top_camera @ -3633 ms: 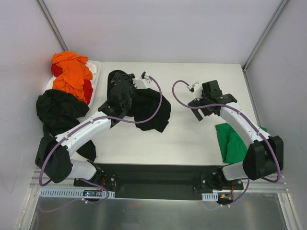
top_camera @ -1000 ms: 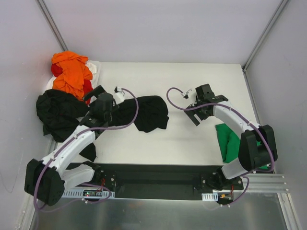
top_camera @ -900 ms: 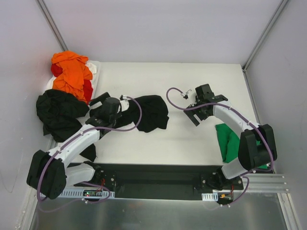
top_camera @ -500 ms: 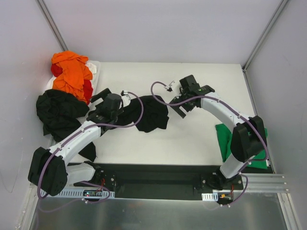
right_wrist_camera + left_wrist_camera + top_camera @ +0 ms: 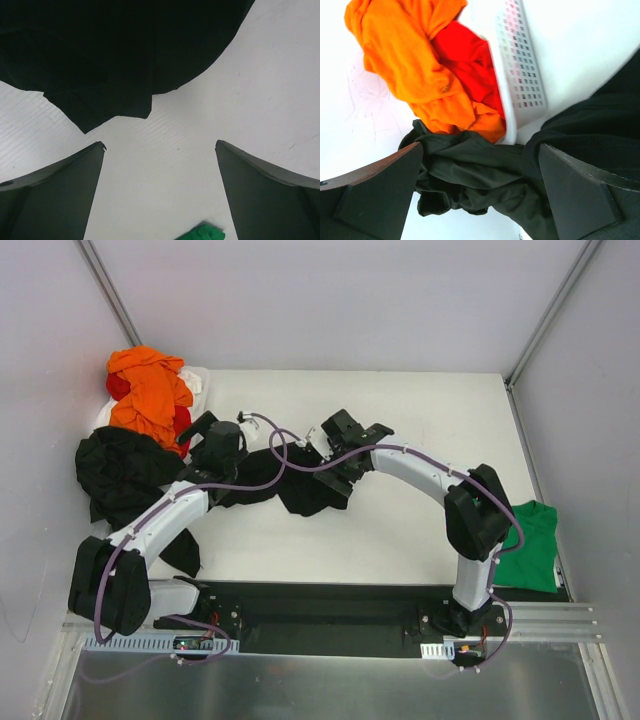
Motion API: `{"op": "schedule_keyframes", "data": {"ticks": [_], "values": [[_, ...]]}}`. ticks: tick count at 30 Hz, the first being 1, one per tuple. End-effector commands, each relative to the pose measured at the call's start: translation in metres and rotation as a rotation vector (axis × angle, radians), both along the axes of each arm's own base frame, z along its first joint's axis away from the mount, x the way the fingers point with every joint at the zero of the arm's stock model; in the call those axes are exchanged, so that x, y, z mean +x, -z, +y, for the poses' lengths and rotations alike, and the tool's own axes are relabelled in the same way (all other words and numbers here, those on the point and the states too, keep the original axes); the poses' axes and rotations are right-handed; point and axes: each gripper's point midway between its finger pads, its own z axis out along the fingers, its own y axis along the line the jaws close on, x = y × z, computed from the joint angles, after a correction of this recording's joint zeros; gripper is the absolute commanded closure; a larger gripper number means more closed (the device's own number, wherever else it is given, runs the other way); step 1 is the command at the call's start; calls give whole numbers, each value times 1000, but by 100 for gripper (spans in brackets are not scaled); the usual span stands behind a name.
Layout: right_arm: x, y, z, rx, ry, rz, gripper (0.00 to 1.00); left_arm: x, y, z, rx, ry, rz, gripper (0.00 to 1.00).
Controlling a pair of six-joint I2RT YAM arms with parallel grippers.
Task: Fold and stack the t-shirts
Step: Flatten out the tshirt
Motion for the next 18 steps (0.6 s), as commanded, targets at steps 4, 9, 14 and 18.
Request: {"op": "schedule_keyframes", "data": {"ticks": [4, 9, 14, 18], "values": [[-7, -6, 24, -12, -63, -19, 1, 13, -52, 4, -110, -19, -213, 1], [-3, 0, 39, -15, -78, -19, 2, 13, -49, 11, -73, -36, -208, 1], [0, 4, 47, -33, -101, -30, 3, 12, -49, 19, -60, -52, -224, 1], [6, 4, 53, -35, -109, -39, 3, 13, -64, 24, -84, -64, -271, 1]]}}
